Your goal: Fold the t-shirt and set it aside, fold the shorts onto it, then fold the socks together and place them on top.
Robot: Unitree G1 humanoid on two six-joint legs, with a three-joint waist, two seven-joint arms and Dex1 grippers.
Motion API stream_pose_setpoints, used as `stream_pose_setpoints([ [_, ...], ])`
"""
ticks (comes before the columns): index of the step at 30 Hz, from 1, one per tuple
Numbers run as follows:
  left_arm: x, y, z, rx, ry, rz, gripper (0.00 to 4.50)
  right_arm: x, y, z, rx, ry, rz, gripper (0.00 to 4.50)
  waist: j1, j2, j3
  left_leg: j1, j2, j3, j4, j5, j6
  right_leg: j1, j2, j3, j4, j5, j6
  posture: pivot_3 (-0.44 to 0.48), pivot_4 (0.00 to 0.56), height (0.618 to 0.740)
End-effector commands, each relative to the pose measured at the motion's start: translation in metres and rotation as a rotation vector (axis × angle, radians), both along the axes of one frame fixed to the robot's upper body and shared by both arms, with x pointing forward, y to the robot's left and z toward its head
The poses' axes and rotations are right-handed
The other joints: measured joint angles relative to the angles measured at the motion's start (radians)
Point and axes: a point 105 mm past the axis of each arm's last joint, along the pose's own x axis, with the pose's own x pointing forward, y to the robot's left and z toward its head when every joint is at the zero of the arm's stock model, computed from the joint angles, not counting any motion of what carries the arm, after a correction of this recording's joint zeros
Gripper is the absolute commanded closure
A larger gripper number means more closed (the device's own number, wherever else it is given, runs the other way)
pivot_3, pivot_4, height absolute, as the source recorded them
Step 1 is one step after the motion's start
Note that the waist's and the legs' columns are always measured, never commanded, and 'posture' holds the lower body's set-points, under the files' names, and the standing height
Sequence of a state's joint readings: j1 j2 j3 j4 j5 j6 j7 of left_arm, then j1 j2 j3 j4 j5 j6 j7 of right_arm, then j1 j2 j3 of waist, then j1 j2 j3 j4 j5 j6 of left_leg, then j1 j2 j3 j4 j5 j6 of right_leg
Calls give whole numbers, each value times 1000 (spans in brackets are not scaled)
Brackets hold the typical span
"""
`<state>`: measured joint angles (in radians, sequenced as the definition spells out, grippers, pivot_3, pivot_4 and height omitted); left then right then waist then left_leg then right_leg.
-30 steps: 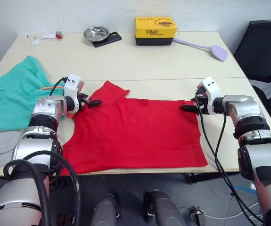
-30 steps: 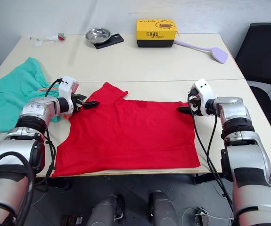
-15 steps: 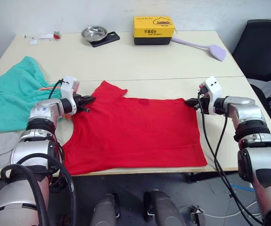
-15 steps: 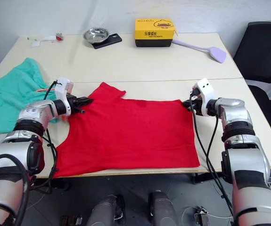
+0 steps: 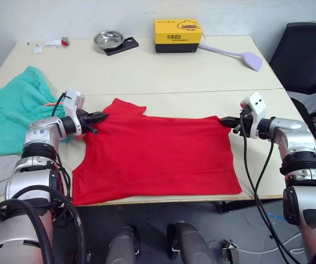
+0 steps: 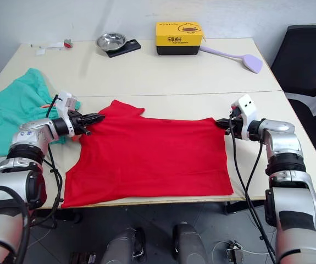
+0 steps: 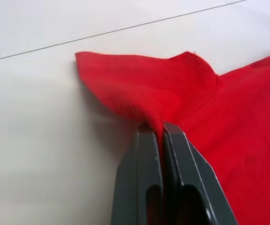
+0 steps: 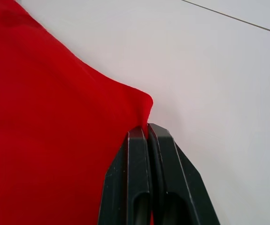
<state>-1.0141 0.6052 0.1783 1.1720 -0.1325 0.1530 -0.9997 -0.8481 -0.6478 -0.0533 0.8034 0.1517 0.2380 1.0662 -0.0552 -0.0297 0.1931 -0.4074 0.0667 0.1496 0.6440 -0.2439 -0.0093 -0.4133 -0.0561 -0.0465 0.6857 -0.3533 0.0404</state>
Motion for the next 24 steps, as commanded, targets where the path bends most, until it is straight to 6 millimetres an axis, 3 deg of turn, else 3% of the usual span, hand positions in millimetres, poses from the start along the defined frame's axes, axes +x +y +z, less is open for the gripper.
stream_pose_setpoints([
  [1, -3, 11, 15, 22, -86, 1, 4483, -6, -6, 25, 25, -114, 26, 4500, 0, 0, 0, 0, 0, 0, 0, 0, 0, 0, 0, 0, 0, 0, 0, 0, 150, 740],
  [4, -8, 14, 9, 62, -102, -17, 4483, -15, -3, 25, 44, -155, 79, 4500, 1, 0, 0, 0, 0, 0, 1, 0, 0, 0, 0, 0, 0, 0, 0, 0, 150, 740],
  [10, -23, 21, -1, 116, -149, -61, 4483, -38, -5, 4, 3, -159, 159, 4500, 2, 0, 0, 0, 0, 0, 1, 0, 0, 0, 0, 0, 1, 0, 0, 0, 150, 740],
  [20, -46, 27, -22, 227, -158, -105, 4483, -50, -5, -31, -83, -131, 188, 4500, 1, 0, 0, 1, 0, -1, 2, -1, 0, 1, 0, 0, 2, 0, 0, 0, 150, 740],
  [24, -50, 27, -24, 205, -146, -102, 4483, -50, -6, -36, -73, -102, 174, 4500, 2, 0, 0, 1, 0, -1, 3, -1, 0, 1, -1, 0, 2, 0, 0, 0, 150, 740],
])
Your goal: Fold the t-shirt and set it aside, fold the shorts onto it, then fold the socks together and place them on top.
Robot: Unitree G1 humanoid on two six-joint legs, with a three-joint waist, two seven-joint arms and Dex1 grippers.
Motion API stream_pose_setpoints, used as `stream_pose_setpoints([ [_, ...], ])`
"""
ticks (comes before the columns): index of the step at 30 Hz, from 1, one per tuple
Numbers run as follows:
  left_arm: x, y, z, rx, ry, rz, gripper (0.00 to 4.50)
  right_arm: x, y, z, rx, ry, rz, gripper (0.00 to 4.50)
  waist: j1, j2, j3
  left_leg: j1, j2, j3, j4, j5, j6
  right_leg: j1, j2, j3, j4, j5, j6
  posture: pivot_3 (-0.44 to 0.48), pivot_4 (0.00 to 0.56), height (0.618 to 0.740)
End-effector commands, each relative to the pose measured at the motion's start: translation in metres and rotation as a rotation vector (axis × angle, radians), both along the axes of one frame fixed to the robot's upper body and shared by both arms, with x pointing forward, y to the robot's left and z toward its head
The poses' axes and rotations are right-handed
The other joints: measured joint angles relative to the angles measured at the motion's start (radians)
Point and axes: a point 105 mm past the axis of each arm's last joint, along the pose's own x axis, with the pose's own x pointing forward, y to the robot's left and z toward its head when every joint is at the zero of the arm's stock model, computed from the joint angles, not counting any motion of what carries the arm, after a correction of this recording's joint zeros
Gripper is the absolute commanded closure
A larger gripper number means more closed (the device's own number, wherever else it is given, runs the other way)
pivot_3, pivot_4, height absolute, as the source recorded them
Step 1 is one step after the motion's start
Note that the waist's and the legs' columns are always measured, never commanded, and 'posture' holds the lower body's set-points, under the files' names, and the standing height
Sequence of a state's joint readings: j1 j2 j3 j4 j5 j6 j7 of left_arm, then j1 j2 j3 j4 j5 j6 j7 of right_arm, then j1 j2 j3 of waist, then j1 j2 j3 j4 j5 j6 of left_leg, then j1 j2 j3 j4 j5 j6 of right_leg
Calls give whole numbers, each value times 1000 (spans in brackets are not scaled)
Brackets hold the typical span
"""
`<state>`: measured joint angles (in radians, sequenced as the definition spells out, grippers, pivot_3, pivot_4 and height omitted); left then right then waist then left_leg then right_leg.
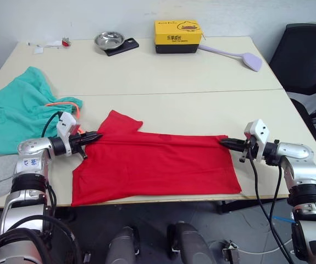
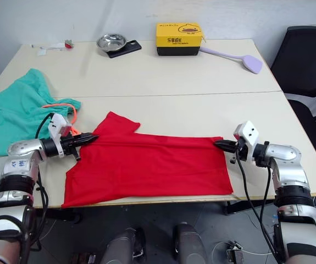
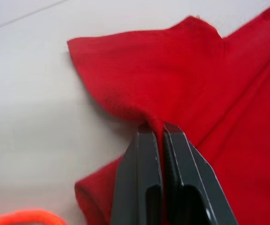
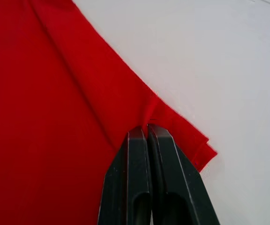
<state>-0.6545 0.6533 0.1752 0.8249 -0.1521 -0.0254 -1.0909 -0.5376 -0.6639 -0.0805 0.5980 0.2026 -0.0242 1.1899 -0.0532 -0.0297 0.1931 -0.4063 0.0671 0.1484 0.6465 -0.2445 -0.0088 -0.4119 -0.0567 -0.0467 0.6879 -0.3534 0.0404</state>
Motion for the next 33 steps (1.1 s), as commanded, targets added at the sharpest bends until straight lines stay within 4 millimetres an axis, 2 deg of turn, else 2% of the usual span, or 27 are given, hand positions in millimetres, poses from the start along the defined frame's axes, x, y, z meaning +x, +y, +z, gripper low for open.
stream_pose_setpoints([
  [1, -3, 7, 14, -15, -24, 8, 4247, 0, -6, 6, 23, 6, -19, 4294, 0, 0, 0, 0, 0, 0, 0, 0, 0, 0, 0, 0, 0, 0, 0, 0, 150, 740],
  [3, -8, 6, 20, -52, -20, -15, 3771, -4, -5, 13, 44, 1, 11, 3836, 0, 0, 0, 0, 0, 0, 0, 0, 0, 1, 0, 0, 0, 0, 0, 0, 150, 740],
  [9, -28, 9, 42, -110, 89, -78, 1785, -23, -9, 45, 57, -104, 64, 1670, 0, 0, 0, 0, 0, -1, -1, 0, 0, 0, 0, 0, 0, 0, 0, 0, 150, 740],
  [13, -20, 6, 65, -250, 167, -29, 503, -39, -2, 63, 96, -186, 82, 217, 3, 0, 0, 1, 0, -2, -1, 0, 0, 2, 0, 0, -1, 0, 0, 0, 150, 740],
  [14, -16, 4, 66, -259, 186, -21, 185, -45, 1, 65, 100, -211, 102, 0, 8, 0, 0, 1, 0, -2, 0, 0, 0, 2, 0, -1, 0, 0, 0, 0, 150, 740],
  [15, -11, 2, 66, -256, 194, -6, 40, -49, 4, 66, 93, -228, 114, 0, 12, 0, 0, 1, 0, -3, 0, 0, 0, 2, 0, -1, -1, 0, 0, 0, 150, 740],
  [18, 8, -9, 62, -226, 215, 33, 40, -55, 12, 67, 145, -203, 125, 0, 22, 0, 0, 1, -1, -2, 0, 0, 1, 3, -1, -1, -1, 0, 1, 0, 150, 740],
  [21, 26, -19, 48, -155, 252, 81, 40, -58, 20, 70, 188, -185, 129, 0, 26, 0, 0, 1, -1, -2, 1, 0, 1, 3, -1, 0, 0, 0, 1, 0, 150, 740],
  [26, 55, -33, 34, -152, 269, 212, 40, -58, 29, 71, 187, -199, 130, 0, 25, -3, 1, 1, -1, -2, 1, -1, 1, 2, -1, -1, -1, 0, 1, 0, 150, 740],
  [29, 63, -42, 28, -167, 275, 237, 40, -58, 31, 73, 192, -206, 130, 0, 24, -3, 1, 1, -1, -2, 0, -1, 1, 2, 0, -1, 0, -1, 1, 0, 150, 740],
  [33, 63, -52, 15, -132, 305, 217, 40, -59, 30, 72, 193, -200, 129, 0, 26, -2, 1, 1, -1, -2, 1, -1, 1, 2, -1, -1, 0, -1, 1, 0, 150, 740],
])
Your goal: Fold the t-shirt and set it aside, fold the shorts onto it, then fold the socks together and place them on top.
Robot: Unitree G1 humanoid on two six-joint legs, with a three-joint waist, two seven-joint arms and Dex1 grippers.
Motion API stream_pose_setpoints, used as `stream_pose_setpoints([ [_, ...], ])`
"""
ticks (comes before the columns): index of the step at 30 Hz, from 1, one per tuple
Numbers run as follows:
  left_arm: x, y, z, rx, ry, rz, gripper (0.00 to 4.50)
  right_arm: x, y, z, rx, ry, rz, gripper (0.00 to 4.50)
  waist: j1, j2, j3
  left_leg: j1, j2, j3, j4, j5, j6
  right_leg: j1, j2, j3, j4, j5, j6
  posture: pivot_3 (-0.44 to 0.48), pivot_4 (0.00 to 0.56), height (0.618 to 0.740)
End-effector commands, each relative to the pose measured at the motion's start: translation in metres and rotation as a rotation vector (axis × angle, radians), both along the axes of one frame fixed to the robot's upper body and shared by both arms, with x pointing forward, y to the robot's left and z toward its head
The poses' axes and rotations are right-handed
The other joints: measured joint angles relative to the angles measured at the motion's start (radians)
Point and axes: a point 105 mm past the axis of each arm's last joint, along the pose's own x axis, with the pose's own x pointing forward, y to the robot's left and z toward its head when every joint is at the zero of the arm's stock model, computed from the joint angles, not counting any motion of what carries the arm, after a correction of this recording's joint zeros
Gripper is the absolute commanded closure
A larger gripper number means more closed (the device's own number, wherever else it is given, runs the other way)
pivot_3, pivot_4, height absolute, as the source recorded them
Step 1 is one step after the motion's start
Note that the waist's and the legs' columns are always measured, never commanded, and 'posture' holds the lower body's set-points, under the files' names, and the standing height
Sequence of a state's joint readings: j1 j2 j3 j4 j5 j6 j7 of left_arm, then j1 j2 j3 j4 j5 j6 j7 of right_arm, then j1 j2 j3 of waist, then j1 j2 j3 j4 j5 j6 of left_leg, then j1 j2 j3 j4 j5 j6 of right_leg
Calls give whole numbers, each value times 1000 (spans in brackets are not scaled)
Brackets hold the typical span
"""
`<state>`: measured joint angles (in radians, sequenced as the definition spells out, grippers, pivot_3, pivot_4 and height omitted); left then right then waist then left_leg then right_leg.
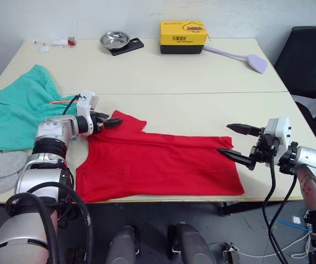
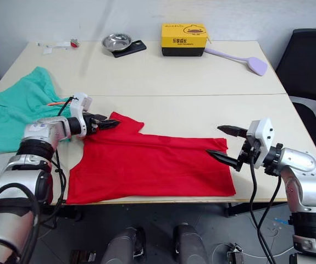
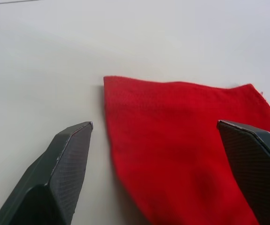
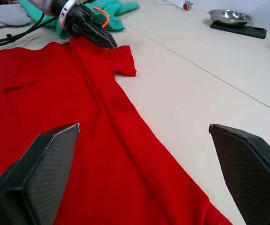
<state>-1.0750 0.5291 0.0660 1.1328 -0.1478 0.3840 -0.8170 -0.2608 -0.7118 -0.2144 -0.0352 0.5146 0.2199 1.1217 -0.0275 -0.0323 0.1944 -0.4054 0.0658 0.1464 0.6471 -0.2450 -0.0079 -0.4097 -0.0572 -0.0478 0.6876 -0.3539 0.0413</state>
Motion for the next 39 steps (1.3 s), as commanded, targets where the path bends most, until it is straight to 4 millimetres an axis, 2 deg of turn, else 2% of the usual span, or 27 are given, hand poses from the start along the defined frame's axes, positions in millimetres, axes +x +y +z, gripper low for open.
stream_pose_setpoints([
  [1, -1, -3, -12, 28, 28, -3, 220, -4, 3, 10, 12, -41, 17, 0, 0, 0, 0, 0, 0, 0, 0, 0, 0, 0, 0, 0, 0, 0, 0, 0, 150, 740],
  [3, 0, -5, -12, 27, 3, -14, 619, -5, 3, 10, 12, -40, 17, 0, 1, 0, 0, 0, 0, 0, 1, 0, 0, 0, 0, 0, 0, 0, 0, 0, 150, 740],
  [8, 0, -6, 1, 0, -116, -60, 2130, -7, 2, 8, 14, -39, 11, 0, 1, 0, 0, 0, 0, 0, 0, 0, 0, 0, -1, 0, 0, 0, 0, 0, 150, 740],
  [15, -10, -1, 11, -31, -227, -158, 4346, -9, 2, 5, 15, -37, 2, 0, -2, 0, 0, 0, 0, 0, 0, 0, 0, 0, 0, 0, 0, 0, 0, 0, 150, 740],
  [16, -12, 0, 16, -43, -260, -175, 4462, -9, 2, 4, 16, -37, 0, 0, -2, 0, 0, 0, 0, 0, 0, 0, 0, 0, 0, 0, 0, 0, 0, 0, 150, 740],
  [20, -23, 1, 30, -46, -380, -266, 4462, -9, 1, 2, 13, -36, -2, 0, -1, 0, 0, 0, 0, 0, 0, 0, 0, 0, 0, 0, 0, 0, 0, 0, 150, 740],
  [25, -46, 5, 35, 29, -497, -409, 4462, -10, 0, -2, 9, -32, 0, 0, -2, 0, 0, 0, 0, 0, 0, 0, 0, 0, 0, 0, 0, 0, 0, 0, 150, 740],
  [34, -102, 8, 8, 193, -538, -618, 4462, -12, -4, -11, -17, -10, 2, 0, -1, 0, 0, 0, 1, 0, 0, 0, 0, 0, 0, 0, 0, 0, 0, 0, 150, 740],
  [39, -123, 10, -3, 248, -559, -666, 4462, -12, -7, -16, -25, -3, -1, 0, -1, 0, 0, 0, 1, 0, 0, -1, 1, 1, 0, 0, 0, 0, 0, 0, 150, 740],
])
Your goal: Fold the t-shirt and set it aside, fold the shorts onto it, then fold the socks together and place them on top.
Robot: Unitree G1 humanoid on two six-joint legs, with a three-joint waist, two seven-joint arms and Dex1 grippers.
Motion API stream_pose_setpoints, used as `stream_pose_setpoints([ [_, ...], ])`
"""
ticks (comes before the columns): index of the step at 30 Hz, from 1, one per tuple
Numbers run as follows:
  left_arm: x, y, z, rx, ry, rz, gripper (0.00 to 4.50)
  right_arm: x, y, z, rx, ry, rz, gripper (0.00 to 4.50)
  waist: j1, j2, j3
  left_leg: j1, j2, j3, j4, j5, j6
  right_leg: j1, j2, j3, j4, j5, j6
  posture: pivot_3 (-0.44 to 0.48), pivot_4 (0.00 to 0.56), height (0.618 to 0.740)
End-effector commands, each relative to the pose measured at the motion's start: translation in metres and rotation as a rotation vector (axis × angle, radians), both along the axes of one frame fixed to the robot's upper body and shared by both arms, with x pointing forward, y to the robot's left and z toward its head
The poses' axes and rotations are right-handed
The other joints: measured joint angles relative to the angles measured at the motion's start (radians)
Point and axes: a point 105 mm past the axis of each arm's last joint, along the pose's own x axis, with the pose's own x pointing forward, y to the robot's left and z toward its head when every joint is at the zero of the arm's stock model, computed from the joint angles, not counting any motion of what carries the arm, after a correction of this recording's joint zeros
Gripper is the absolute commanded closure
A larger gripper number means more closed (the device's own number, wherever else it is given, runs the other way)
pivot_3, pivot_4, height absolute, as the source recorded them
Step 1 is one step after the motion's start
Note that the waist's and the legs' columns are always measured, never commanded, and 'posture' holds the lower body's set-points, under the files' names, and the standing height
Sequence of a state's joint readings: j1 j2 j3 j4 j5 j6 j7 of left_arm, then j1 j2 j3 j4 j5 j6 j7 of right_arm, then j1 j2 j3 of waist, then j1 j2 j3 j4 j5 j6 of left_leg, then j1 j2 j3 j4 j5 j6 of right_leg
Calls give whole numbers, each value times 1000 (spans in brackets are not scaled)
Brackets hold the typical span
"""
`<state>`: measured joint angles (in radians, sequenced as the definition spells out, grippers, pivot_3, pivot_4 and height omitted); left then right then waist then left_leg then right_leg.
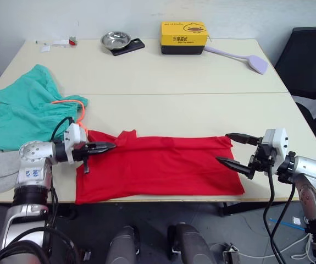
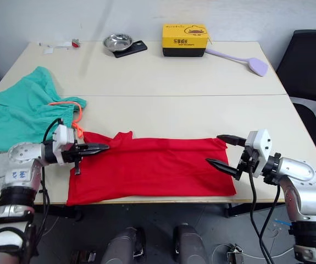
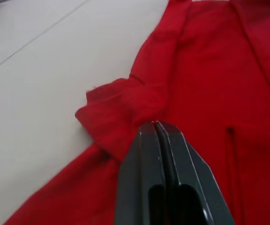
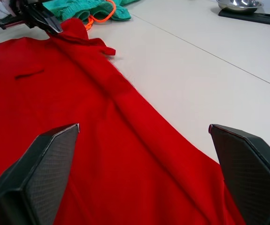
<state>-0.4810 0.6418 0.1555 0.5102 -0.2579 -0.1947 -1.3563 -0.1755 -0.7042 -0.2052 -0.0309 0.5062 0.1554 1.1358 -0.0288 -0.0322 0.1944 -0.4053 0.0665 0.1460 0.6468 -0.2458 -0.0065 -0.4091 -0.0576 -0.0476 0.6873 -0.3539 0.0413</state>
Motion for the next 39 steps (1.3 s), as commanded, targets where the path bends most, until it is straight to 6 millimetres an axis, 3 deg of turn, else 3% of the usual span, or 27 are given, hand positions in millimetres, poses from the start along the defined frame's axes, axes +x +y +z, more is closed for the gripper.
stream_pose_setpoints([
  [1, -15, 0, 5, 59, -86, -55, 4462, -1, -5, 4, -14, -32, -4, 0, 0, 0, 0, 0, 0, 0, 0, 0, 0, 0, 0, 0, 0, 0, 0, 0, 150, 740],
  [8, -32, 7, -18, 190, -133, -102, 4462, 1, -6, -2, -21, -23, -5, 0, -2, 0, 0, 0, 0, 0, 0, -3, 5, 0, 0, 0, -1, 0, 0, 0, 150, 740],
  [14, -30, 9, -20, 173, -109, -70, 4462, 3, -5, -6, -26, -24, -9, 0, 0, 0, 0, 0, 0, 0, -1, -4, 7, 1, -1, 0, -1, 0, 0, 0, 150, 740],
  [17, -24, 9, -10, 85, -23, -18, 3903, 1, -5, -9, -19, 23, 8, 0, -1, 0, 0, 0, 0, 0, -1, -4, 7, 0, -1, 0, -1, 0, 0, 0, 150, 740],
  [25, -12, 22, 28, -59, 227, 154, 1264, 4, -7, 5, -4, 69, 43, 0, -3, 0, 0, 0, 0, 0, -1, -4, 6, 0, 0, 0, 0, 0, 0, 0, 150, 740],
  [29, -7, 16, 44, -121, 373, 226, 20, 7, -5, 10, 5, 78, 56, 0, -2, 0, 0, 0, 0, -1, -1, -4, 6, 0, -1, 0, 0, 0, 0, 0, 150, 740],
  [39, 23, -24, 31, -31, 413, 329, 20, 8, 6, 8, 12, 90, 83, 0, 1, 0, 0, 0, -1, 0, 0, -2, 4, 1, 0, 0, -1, 0, 0, 0, 150, 740],
])
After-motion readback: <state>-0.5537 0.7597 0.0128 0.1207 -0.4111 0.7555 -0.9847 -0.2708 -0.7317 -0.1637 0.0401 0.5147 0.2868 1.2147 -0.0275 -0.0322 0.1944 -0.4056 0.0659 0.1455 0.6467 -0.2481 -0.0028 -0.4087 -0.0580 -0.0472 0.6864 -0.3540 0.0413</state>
